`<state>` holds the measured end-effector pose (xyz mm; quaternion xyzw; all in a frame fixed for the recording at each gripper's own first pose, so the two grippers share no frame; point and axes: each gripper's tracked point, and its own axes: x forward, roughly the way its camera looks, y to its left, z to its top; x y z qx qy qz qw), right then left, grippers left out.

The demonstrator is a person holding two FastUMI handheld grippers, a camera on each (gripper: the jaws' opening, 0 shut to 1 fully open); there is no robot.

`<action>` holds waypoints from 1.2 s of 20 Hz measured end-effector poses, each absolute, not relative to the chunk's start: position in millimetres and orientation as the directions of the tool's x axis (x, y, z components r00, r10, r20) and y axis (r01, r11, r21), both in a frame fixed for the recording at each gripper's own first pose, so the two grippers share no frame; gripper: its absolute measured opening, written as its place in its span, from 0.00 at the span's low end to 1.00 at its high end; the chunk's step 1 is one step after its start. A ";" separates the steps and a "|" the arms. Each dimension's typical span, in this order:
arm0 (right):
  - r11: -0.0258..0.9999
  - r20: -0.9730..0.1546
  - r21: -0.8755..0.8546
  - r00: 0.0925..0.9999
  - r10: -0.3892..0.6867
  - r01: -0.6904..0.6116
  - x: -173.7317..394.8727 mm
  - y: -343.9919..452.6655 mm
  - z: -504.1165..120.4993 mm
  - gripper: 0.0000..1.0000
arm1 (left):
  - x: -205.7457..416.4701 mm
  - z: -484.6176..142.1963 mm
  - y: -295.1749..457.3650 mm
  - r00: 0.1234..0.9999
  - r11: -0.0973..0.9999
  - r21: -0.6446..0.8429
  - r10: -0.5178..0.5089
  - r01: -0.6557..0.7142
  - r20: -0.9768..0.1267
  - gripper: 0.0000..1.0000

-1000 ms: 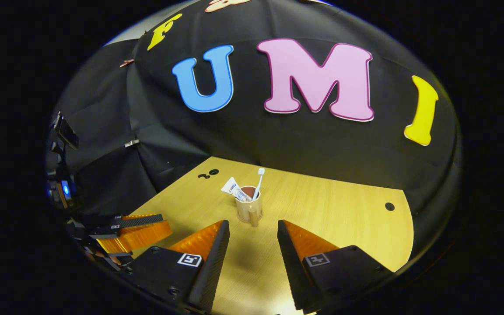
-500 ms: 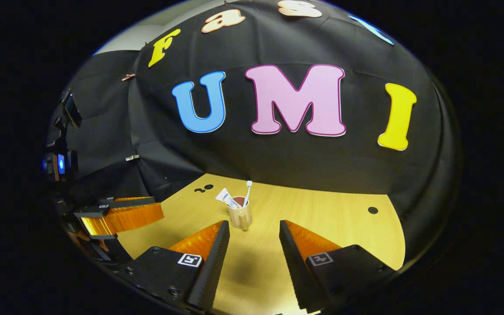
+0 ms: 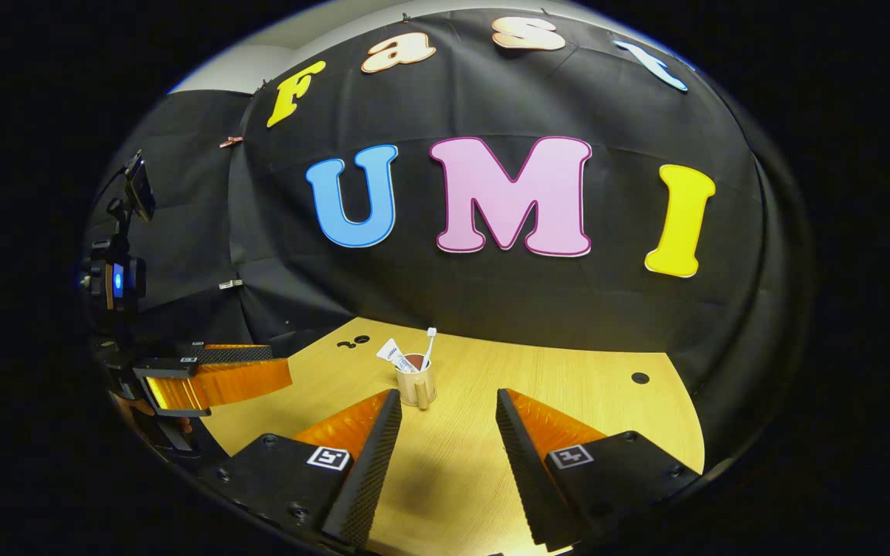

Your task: Put the toothbrush and toothpaste on the desktop into the cup, then pick up the cup and place it on the coaster on the desktop.

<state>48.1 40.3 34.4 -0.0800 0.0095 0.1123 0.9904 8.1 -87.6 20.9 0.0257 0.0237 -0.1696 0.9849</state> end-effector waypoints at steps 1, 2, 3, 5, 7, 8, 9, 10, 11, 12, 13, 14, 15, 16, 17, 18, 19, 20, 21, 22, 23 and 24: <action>0.964 -0.038 -0.149 0.975 0.217 -0.221 47.4 39.0 34.4 0.77 | 8.1 19.3 -88.6 0.940 0.940 0.045 -0.335 0.338 -0.059 0.84; 0.965 -0.037 -0.143 0.975 0.217 -0.220 45.9 39.0 35.1 0.77 | 7.6 18.4 -89.2 0.940 0.940 0.041 -0.335 0.338 -0.061 0.85; 0.965 -0.037 -0.141 0.975 0.218 -0.221 46.7 38.9 34.8 0.78 | 8.5 18.1 -89.0 0.940 0.941 0.034 -0.334 0.337 -0.063 0.85; 0.964 -0.038 -0.144 0.975 0.219 -0.222 47.2 38.6 34.1 0.79 | 8.9 17.9 -88.5 0.942 0.943 0.027 -0.331 0.333 -0.065 0.86; 0.964 -0.041 -0.145 0.974 0.221 -0.225 47.2 38.2 33.8 0.80 | 9.0 19.3 -86.9 0.943 0.944 0.031 -0.326 0.328 -0.065 0.86; 0.963 -0.046 -0.143 0.974 0.224 -0.228 46.6 39.3 32.6 0.80 | 9.9 18.9 -85.8 0.944 0.945 0.034 -0.323 0.325 -0.067 0.86; 0.963 -0.047 -0.140 0.973 0.225 -0.230 45.7 40.3 31.3 0.80 | 10.4 18.2 -84.0 0.946 0.947 0.034 -0.317 0.319 -0.068 0.86; 0.963 -0.052 -0.139 0.973 0.227 -0.232 45.6 40.7 30.7 0.80 | 10.6 17.9 -83.7 0.946 0.948 0.030 -0.314 0.317 -0.073 0.86; 0.963 -0.053 -0.140 0.973 0.226 -0.232 45.6 40.4 29.6 0.81 | 10.7 16.5 -84.4 0.946 0.948 0.026 -0.315 0.318 -0.077 0.86; 0.962 -0.055 -0.141 0.972 0.228 -0.234 46.6 40.5 28.6 0.81 | 10.5 15.7 -84.6 0.946 0.948 0.023 -0.315 0.318 -0.081 0.86; 0.962 -0.057 -0.140 0.972 0.229 -0.234 45.3 40.5 28.2 0.81 | 9.7 14.5 -84.6 0.945 0.947 0.023 -0.316 0.319 -0.085 0.86; 0.962 -0.055 -0.133 0.971 0.233 -0.239 45.8 40.9 28.7 0.81 | 9.6 14.0 -84.8 0.945 0.947 0.027 -0.316 0.319 -0.087 0.86; 0.963 -0.058 -0.122 0.970 0.236 -0.242 45.7 41.7 28.2 0.81 | 8.8 13.0 -85.2 0.945 0.947 0.033 -0.315 0.319 -0.088 0.86; 0.964 -0.062 -0.117 0.970 0.233 -0.239 45.3 39.6 25.4 0.81 | 8.0 12.9 -85.6 0.945 0.947 0.038 -0.314 0.318 -0.089 0.86; 0.965 -0.066 -0.114 0.971 0.231 -0.237 44.9 38.5 24.2 0.81 | 8.3 12.5 -85.7 0.945 0.947 0.042 -0.313 0.318 -0.091 0.86; 0.966 -0.067 -0.109 0.972 0.227 -0.233 44.5 37.2 23.7 0.81 | 7.4 12.3 -87.1 0.944 0.946 0.043 -0.315 0.320 -0.093 0.86; 0.967 -0.069 -0.099 0.971 0.230 -0.236 43.9 37.2 22.7 0.81 | 6.0 10.2 -89.6 0.943 0.945 0.044 -0.319 0.325 -0.095 0.86; 0.967 -0.072 -0.092 0.970 0.231 -0.237 42.8 37.6 21.8 0.81 | 5.6 9.9 -90.9 0.941 0.943 0.045 -0.323 0.328 -0.097 0.86; 0.968 -0.075 -0.091 0.971 0.229 -0.235 42.4 36.3 19.1 0.81 | 5.0 8.9 -91.5 0.941 0.943 0.048 -0.324 0.330 -0.098 0.86; 0.968 -0.081 -0.092 0.971 0.226 -0.233 41.9 34.5 17.3 0.81 | 4.4 8.1 -92.1 0.941 0.943 0.050 -0.324 0.330 -0.101 0.86; 0.969 -0.084 -0.091 0.971 0.224 -0.232 40.7 33.6 16.0 0.82 | 3.8 6.1 -92.6 0.941 0.943 0.051 -0.323 0.329 -0.103 0.86; 0.969 -0.086 -0.091 0.971 0.223 -0.231 39.6 33.3 15.6 0.82 | 3.4 5.6 -93.2 0.941 0.943 0.050 -0.322 0.328 -0.105 0.86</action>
